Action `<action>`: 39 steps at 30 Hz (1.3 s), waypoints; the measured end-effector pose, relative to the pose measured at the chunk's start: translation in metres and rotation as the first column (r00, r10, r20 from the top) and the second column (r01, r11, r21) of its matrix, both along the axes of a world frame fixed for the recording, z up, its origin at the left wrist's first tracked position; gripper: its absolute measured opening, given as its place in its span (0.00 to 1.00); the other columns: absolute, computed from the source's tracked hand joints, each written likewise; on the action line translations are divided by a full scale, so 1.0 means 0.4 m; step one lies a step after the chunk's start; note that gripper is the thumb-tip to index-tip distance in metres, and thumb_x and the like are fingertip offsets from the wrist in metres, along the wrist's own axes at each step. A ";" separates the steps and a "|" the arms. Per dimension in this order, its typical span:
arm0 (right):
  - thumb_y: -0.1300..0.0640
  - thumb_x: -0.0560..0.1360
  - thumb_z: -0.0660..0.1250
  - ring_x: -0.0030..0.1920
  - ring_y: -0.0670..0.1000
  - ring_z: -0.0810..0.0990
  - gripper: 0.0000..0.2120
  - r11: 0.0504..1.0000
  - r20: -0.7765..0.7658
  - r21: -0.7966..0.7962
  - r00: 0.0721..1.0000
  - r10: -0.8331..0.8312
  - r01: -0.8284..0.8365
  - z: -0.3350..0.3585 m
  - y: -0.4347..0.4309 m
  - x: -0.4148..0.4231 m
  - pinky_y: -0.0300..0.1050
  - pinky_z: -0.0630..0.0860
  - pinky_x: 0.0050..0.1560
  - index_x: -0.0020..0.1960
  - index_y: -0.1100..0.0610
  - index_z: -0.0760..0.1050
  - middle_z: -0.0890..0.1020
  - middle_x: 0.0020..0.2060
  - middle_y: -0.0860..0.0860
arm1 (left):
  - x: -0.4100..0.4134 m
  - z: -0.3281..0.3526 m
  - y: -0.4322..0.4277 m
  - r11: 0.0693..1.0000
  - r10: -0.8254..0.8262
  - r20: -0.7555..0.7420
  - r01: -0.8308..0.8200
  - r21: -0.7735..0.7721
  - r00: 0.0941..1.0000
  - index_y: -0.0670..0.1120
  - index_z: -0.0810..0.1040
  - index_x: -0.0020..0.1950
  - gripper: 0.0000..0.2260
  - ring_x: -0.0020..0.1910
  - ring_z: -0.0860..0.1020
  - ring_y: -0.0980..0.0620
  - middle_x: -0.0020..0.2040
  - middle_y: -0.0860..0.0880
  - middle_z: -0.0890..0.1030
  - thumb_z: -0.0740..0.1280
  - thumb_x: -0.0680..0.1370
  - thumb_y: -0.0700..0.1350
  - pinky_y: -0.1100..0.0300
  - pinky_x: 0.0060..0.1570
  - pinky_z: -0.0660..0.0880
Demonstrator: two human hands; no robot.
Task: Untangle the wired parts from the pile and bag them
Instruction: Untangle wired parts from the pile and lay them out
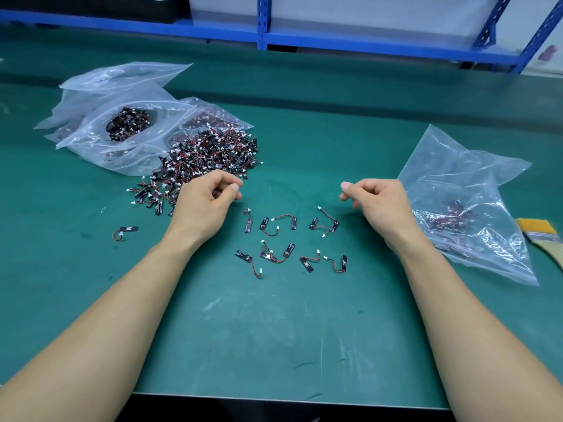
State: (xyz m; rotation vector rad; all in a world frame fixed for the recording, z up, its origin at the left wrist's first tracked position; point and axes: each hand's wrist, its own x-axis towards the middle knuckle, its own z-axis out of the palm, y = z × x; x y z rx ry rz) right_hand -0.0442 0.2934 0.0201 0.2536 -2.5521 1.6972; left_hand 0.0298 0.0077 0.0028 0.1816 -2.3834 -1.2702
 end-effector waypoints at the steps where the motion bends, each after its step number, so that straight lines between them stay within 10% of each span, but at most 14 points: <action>1: 0.51 0.76 0.72 0.23 0.41 0.66 0.15 1.000 -0.006 -0.002 1.000 0.000 0.000 0.000 0.000 0.000 0.30 0.60 0.24 0.33 0.55 0.83 0.72 0.23 0.44 | 0.000 0.000 0.001 1.000 -0.003 0.001 0.003 0.004 1.000 0.53 0.81 0.48 0.07 0.36 0.76 0.65 0.40 0.55 0.84 0.67 0.80 0.41 0.74 0.39 0.69; 39: 0.52 0.77 0.71 0.27 0.40 0.69 0.14 1.000 -0.063 -0.006 0.998 0.009 -0.010 0.002 -0.002 0.004 0.29 0.62 0.27 0.34 0.57 0.83 0.73 0.23 0.43 | 0.000 -0.001 0.000 1.000 -0.011 0.004 0.011 0.006 1.000 0.55 0.81 0.47 0.08 0.40 0.78 0.58 0.40 0.56 0.84 0.67 0.80 0.42 0.63 0.45 0.73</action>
